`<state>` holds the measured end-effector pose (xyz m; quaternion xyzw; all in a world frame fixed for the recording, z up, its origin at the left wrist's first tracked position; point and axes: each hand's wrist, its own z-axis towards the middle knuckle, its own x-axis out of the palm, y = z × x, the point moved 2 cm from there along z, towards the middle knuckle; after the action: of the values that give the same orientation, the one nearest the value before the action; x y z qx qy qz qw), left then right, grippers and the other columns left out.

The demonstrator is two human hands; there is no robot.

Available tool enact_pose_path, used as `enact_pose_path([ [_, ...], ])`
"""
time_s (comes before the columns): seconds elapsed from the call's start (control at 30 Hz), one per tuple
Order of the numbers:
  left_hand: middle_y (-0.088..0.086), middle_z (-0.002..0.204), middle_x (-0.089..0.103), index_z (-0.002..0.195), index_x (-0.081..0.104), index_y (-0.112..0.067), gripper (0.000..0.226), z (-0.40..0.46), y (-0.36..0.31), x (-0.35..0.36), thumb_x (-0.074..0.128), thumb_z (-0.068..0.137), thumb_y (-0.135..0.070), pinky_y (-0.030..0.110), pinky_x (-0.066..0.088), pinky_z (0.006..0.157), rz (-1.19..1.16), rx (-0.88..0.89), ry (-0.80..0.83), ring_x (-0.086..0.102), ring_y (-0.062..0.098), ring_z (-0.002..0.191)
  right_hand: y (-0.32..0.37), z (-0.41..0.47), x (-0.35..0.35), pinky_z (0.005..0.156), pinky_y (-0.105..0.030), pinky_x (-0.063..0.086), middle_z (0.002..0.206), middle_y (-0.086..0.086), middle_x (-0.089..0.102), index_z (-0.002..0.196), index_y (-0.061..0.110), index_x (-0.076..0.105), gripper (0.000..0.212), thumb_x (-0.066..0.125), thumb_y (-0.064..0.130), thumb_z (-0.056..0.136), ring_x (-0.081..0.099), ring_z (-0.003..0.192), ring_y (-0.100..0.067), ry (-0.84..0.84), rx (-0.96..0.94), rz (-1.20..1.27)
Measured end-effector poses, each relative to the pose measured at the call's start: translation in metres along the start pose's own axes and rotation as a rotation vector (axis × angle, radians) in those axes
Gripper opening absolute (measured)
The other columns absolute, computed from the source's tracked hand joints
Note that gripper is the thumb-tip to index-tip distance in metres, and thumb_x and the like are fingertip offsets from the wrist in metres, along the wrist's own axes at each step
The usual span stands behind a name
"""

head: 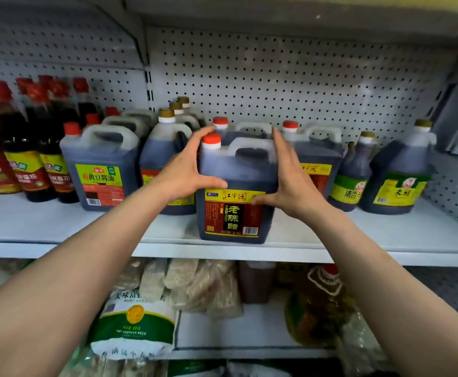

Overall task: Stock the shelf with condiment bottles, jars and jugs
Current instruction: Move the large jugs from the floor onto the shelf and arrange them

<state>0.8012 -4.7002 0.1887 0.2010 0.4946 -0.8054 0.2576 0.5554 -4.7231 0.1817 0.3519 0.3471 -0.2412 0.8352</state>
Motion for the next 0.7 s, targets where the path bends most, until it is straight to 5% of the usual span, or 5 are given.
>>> enact_pose_path([
  [0.17, 0.013, 0.149, 0.035, 0.148, 0.018, -0.022, 0.134, 0.007, -0.012, -0.004, 0.096, 0.042, -0.046, 0.034, 0.030, 0.109, 0.438, 0.111, -0.002, 0.030, 0.027, 0.137, 0.019, 0.013, -0.005, 0.115, -0.038, 0.032, 0.158, -0.009, 0.021, 0.157, 0.013, 0.012, 0.138, 0.097, 0.036, 0.050, 0.023, 0.145, -0.031, -0.035, -0.060, -0.285],
  [0.5, 0.018, 0.140, 0.041, 0.142, 0.029, -0.016, 0.130, 0.034, -0.012, 0.000, 0.089, 0.038, -0.063, 0.044, 0.030, 0.109, 0.710, 0.098, -0.122, 0.025, 0.033, 0.137, 0.007, 0.045, 0.002, 0.114, -0.039, 0.034, 0.156, -0.010, 0.027, 0.153, 0.012, 0.025, 0.130, 0.097, 0.035, 0.048, 0.027, 0.143, -0.031, -0.041, -0.030, -0.314],
  [0.7, 0.022, 0.145, 0.038, 0.145, 0.031, -0.014, 0.130, 0.052, -0.003, -0.001, 0.087, 0.039, -0.065, 0.044, 0.002, 0.120, 0.770, 0.080, -0.138, 0.013, 0.036, 0.145, -0.001, 0.063, 0.012, 0.106, -0.042, 0.041, 0.153, -0.008, 0.031, 0.151, 0.014, 0.028, 0.129, 0.098, 0.035, 0.045, 0.031, 0.140, -0.032, -0.058, -0.016, -0.321],
])
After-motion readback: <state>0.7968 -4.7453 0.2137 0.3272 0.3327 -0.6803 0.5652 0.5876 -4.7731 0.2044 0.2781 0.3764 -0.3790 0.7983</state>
